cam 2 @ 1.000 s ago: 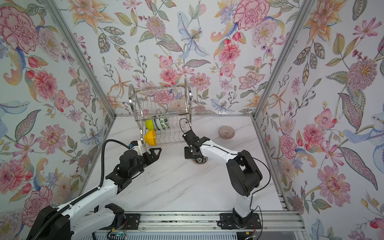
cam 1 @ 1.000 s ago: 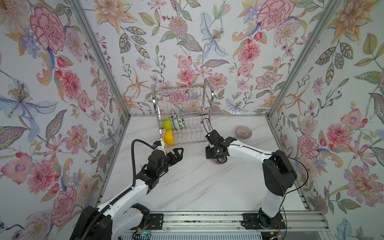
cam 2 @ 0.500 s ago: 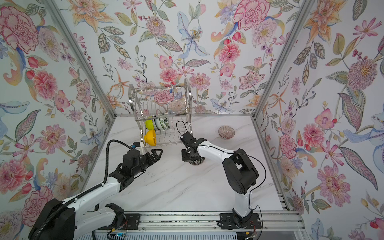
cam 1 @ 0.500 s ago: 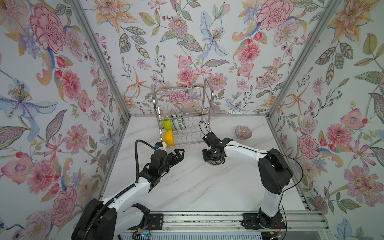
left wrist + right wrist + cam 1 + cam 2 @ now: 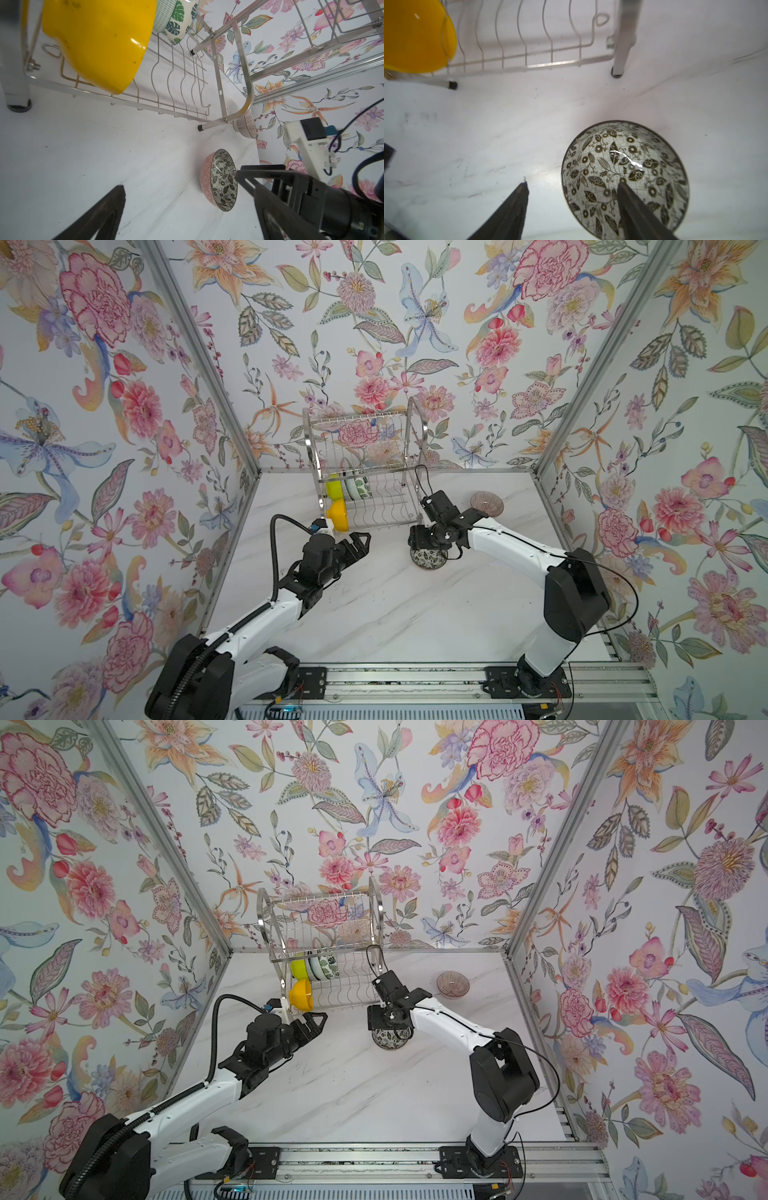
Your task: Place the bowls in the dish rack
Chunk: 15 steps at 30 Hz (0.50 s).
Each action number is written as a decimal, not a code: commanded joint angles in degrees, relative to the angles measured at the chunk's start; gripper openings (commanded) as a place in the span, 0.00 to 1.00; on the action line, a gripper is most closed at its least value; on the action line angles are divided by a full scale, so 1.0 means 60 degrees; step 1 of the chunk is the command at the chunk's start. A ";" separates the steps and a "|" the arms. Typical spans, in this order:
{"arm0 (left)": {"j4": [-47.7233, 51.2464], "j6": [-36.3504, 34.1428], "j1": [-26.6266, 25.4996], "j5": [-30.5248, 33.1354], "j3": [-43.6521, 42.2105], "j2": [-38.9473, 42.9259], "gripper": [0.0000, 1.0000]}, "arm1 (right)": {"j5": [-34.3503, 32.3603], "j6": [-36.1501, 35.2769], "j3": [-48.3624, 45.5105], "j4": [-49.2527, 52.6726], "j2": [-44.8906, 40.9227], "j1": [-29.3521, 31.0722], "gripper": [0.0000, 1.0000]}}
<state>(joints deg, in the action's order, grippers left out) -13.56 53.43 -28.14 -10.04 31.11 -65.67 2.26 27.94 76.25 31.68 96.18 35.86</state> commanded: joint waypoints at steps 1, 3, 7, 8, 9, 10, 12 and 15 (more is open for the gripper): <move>0.0312 -0.0130 -0.0377 0.0175 0.0545 -0.0290 0.99 | -0.0346 -0.0249 -0.0457 -0.0030 -0.0993 -0.0599 0.98; 0.0276 -0.0130 -0.0612 0.0286 0.0771 -0.0562 0.99 | -0.0353 -0.0271 -0.0881 -0.0124 -0.1395 -0.1136 0.99; 0.0221 -0.0237 -0.1294 0.0546 0.1405 -0.1387 0.99 | 0.0392 -0.0143 -0.1768 -0.0447 -0.1743 -0.2025 0.99; 0.0159 -0.0234 -0.1428 0.0585 0.1562 -0.1603 0.99 | 0.0551 -0.0105 -0.1954 -0.0537 -0.1752 -0.2129 0.98; 0.0061 -0.0219 -0.1587 0.0610 0.1712 -0.1847 0.99 | 0.0687 -0.0050 -0.2169 -0.0677 -0.1759 -0.2219 0.98; -0.0078 -0.0169 -0.1704 0.0591 0.1857 -0.2093 0.99 | 0.0809 -0.0003 -0.2355 -0.0817 -0.1742 -0.2253 0.99; -0.0246 -0.0081 -0.1891 0.0555 0.2120 -0.2544 0.99 | 0.1050 0.0121 -0.2654 -0.1071 -0.1614 -0.2248 0.97; -0.0501 0.0036 -0.2123 0.0516 0.2410 -0.3057 0.99 | 0.1335 0.0322 -0.2892 -0.1378 -0.1315 -0.2151 0.94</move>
<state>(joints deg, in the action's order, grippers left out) -14.39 53.32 -39.88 -8.08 43.31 -82.15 7.22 28.36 59.81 26.70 86.59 22.35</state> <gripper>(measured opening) 0.989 0.940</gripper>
